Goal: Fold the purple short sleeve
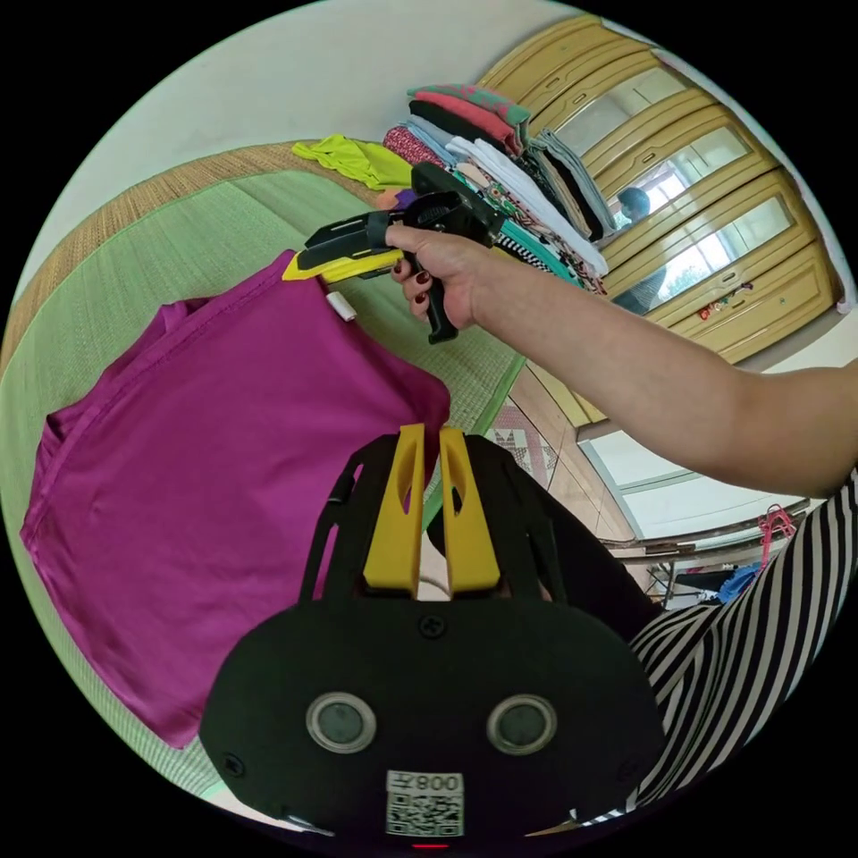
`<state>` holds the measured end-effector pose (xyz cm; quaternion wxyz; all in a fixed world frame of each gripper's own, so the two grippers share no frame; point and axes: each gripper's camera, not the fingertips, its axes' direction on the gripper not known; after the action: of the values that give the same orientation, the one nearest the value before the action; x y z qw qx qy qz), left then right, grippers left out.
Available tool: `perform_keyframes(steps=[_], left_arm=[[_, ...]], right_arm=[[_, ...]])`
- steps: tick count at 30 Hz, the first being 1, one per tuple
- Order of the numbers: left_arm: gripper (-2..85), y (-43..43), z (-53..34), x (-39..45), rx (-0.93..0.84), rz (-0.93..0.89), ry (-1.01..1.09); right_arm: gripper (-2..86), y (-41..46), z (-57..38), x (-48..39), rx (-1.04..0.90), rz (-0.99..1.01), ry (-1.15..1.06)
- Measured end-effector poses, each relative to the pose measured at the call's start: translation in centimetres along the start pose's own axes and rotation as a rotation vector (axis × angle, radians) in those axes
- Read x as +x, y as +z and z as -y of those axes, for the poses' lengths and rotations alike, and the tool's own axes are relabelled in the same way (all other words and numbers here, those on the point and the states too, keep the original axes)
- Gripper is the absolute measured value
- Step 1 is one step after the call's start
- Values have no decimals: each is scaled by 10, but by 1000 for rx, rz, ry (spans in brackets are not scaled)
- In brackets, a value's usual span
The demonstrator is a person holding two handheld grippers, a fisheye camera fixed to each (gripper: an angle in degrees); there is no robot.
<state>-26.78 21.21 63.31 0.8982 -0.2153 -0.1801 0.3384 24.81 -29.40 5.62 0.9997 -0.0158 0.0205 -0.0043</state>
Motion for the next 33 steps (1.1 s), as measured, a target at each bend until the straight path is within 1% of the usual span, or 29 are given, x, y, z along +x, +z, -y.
perform_keyframes(steps=[5,9,14,20,22,26,33], left_arm=[[27,-86,-25,-15,92,-56,-64],[28,-157,-51,-30,187,-101,-120],[28,-268,-111,-65,320,-127,-268],[27,-377,-192,-114,452,-153,-463],[27,-402,-215,-128,485,-173,-517],[27,-454,-258,-160,535,-222,-632],[28,-522,-304,-193,581,-289,-764]], right_arm=[[23,20,1,-9,39,0,-11],[22,43,1,-35,75,20,-53],[23,93,3,-78,80,31,-127],[25,195,11,-133,10,-7,-234],[25,242,15,-146,-29,-38,-258],[25,313,20,-154,-80,-93,-271],[26,439,32,-149,-163,-194,-273]])
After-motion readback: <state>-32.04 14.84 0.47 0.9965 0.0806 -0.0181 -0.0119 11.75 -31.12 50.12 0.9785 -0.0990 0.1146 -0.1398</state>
